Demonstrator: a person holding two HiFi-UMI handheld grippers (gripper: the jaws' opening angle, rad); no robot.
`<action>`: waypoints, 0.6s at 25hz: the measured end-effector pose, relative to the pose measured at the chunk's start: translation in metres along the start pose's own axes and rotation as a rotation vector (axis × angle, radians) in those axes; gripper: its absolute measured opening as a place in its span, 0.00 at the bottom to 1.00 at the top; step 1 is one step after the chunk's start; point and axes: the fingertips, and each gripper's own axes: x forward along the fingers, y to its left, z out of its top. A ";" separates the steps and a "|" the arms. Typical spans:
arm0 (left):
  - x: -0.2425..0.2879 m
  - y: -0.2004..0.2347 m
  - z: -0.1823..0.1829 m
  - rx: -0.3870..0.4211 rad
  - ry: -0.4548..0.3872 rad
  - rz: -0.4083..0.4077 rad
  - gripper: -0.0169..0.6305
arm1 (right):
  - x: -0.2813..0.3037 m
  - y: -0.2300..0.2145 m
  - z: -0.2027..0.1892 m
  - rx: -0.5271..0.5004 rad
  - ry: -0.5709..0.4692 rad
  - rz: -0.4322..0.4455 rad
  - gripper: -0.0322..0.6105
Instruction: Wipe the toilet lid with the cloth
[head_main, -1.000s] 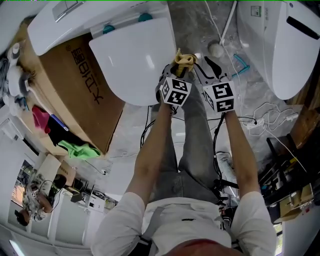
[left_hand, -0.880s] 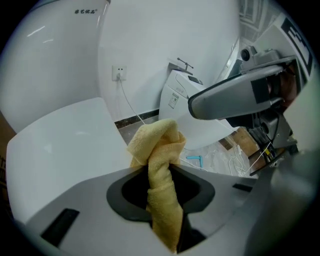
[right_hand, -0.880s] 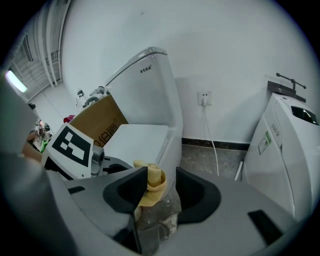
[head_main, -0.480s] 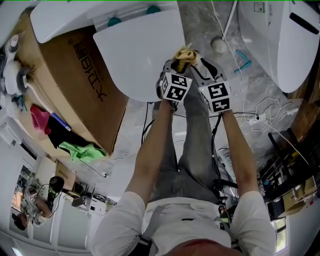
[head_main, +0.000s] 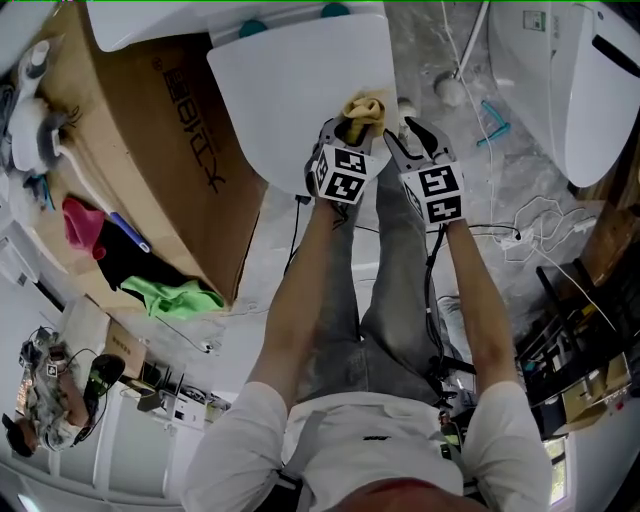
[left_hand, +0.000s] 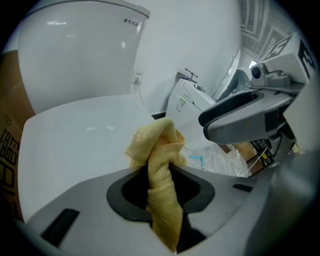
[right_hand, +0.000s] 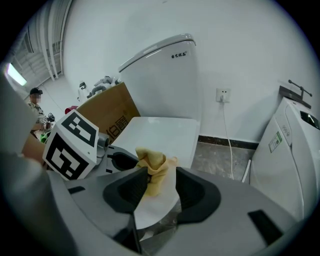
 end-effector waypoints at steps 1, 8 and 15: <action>-0.003 0.004 -0.002 -0.001 -0.001 0.004 0.21 | 0.002 0.004 0.000 -0.005 0.004 0.003 0.35; -0.024 0.032 -0.020 -0.035 -0.011 0.042 0.21 | 0.014 0.030 0.007 -0.044 0.018 0.028 0.35; -0.049 0.064 -0.043 -0.077 -0.019 0.090 0.21 | 0.023 0.054 0.014 -0.081 0.026 0.050 0.35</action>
